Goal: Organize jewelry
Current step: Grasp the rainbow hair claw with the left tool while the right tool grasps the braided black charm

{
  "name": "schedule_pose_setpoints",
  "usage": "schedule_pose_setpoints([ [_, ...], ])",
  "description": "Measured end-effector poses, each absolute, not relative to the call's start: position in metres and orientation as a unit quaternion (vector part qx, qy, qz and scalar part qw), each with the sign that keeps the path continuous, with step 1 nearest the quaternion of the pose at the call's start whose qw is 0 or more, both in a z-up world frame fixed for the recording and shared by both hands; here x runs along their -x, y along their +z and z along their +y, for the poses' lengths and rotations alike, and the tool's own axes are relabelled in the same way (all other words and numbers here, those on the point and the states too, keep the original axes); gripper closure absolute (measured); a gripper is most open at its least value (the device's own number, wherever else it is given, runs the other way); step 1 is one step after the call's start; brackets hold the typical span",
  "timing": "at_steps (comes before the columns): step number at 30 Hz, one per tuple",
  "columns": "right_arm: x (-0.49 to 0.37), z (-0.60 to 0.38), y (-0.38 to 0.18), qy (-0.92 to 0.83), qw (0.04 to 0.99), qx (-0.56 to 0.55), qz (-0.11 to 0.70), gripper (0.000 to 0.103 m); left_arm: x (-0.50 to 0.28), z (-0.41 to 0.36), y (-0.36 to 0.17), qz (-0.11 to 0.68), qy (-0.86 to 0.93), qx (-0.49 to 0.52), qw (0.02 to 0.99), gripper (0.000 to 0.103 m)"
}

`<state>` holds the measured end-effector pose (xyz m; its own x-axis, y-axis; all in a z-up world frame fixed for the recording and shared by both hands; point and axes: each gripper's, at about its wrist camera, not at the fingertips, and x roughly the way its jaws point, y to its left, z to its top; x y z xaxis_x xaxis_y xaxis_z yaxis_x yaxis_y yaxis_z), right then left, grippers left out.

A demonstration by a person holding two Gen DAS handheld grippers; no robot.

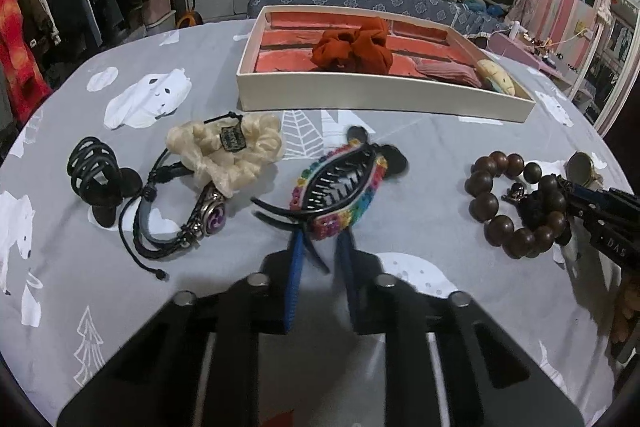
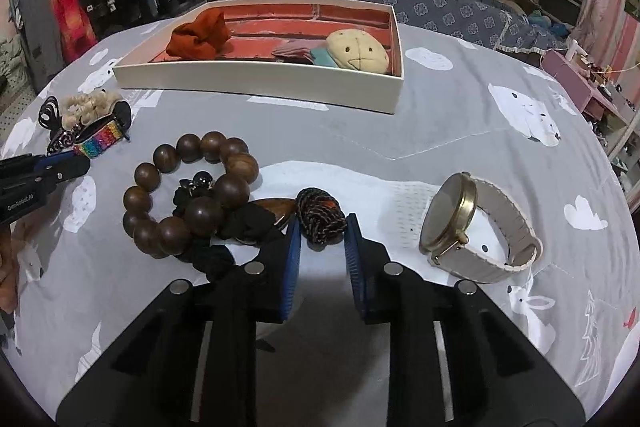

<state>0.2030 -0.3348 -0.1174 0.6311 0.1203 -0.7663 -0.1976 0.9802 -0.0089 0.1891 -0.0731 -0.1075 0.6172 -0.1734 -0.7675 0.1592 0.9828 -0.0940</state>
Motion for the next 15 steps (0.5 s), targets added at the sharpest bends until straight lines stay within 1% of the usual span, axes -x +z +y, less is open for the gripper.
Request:
schedule_pose_setpoints([
  [15,-0.179,-0.348,-0.089,0.072,0.921,0.023,0.381,0.08,-0.17,-0.071,-0.097,0.409,-0.1,0.013,0.907,0.091],
])
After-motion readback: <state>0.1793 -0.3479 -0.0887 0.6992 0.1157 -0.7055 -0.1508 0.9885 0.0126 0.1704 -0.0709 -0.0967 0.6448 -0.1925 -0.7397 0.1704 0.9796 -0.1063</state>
